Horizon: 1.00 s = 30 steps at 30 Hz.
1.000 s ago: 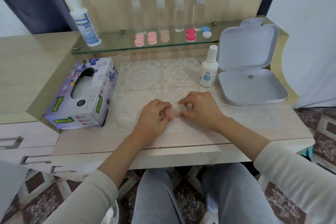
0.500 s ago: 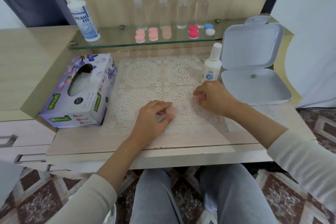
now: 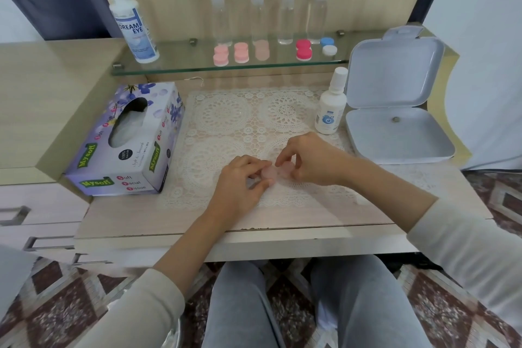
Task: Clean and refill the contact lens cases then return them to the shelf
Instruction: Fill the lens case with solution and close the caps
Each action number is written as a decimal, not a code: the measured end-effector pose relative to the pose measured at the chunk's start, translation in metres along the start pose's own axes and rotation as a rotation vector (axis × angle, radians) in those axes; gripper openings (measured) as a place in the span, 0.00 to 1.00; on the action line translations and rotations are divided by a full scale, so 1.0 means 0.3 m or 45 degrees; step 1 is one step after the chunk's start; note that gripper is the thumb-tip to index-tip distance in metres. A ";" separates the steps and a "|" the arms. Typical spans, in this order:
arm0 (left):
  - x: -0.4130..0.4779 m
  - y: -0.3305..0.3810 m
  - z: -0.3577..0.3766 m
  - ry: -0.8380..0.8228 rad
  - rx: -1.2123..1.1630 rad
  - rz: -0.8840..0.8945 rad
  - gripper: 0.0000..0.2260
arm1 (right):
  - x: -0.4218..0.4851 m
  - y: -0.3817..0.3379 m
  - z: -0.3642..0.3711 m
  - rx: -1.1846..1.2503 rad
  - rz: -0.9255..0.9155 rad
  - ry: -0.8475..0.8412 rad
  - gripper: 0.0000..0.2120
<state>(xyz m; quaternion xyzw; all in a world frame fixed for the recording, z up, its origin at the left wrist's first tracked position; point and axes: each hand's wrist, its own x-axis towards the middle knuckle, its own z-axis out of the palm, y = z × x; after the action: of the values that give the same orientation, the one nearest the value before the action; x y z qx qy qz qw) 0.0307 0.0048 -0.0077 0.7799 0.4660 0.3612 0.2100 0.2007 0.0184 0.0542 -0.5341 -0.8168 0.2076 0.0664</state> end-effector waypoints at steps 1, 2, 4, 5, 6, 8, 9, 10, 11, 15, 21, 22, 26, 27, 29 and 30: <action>0.000 0.002 0.000 0.006 -0.010 -0.009 0.14 | 0.003 -0.003 0.002 -0.012 0.012 -0.005 0.14; 0.001 0.003 0.000 0.013 -0.021 -0.016 0.14 | 0.007 -0.006 0.004 -0.027 0.019 -0.009 0.14; 0.001 0.005 0.000 0.018 -0.032 -0.017 0.14 | 0.013 -0.012 0.006 -0.043 0.029 -0.015 0.13; 0.001 0.005 0.000 0.015 -0.034 -0.017 0.14 | 0.015 -0.013 0.006 -0.044 0.025 -0.019 0.13; 0.000 0.006 -0.001 0.013 -0.034 -0.016 0.14 | 0.017 -0.014 0.006 -0.052 0.013 -0.025 0.13; 0.000 0.007 -0.001 0.016 -0.040 -0.025 0.14 | 0.016 -0.016 0.005 -0.079 -0.020 -0.035 0.14; 0.000 0.008 -0.002 0.018 -0.043 -0.031 0.14 | 0.013 -0.017 0.004 -0.094 -0.026 -0.032 0.14; 0.001 0.010 -0.001 0.019 -0.044 -0.034 0.14 | 0.010 -0.019 0.005 -0.113 -0.023 -0.026 0.14; 0.001 0.010 -0.002 0.018 -0.041 -0.037 0.14 | 0.009 -0.022 0.008 -0.136 -0.017 -0.017 0.14; 0.000 0.008 -0.002 -0.004 -0.023 -0.042 0.14 | 0.013 -0.041 0.019 -0.242 0.043 0.013 0.10; 0.001 0.011 -0.001 0.013 -0.025 -0.082 0.14 | 0.023 -0.058 -0.002 -0.270 0.049 -0.052 0.08; 0.001 0.009 0.000 0.014 -0.019 -0.085 0.14 | 0.021 -0.052 -0.003 -0.253 0.046 -0.059 0.10; 0.000 0.010 0.004 0.018 -0.017 -0.078 0.14 | 0.012 -0.041 0.008 -0.287 0.015 -0.047 0.08; 0.000 0.011 0.005 0.017 -0.014 -0.078 0.14 | 0.009 -0.043 0.014 -0.313 0.014 -0.043 0.07; 0.001 0.011 0.004 0.017 -0.007 -0.081 0.14 | 0.005 -0.048 0.023 -0.371 0.013 -0.019 0.06; 0.001 0.012 0.003 0.019 -0.006 -0.086 0.14 | 0.002 -0.050 0.026 -0.401 0.017 -0.008 0.08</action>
<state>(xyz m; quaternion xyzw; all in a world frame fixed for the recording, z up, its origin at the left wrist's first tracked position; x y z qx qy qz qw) 0.0336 0.0035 -0.0060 0.7604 0.4929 0.3609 0.2204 0.1852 0.0118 0.0531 -0.5426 -0.8360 0.0791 -0.0222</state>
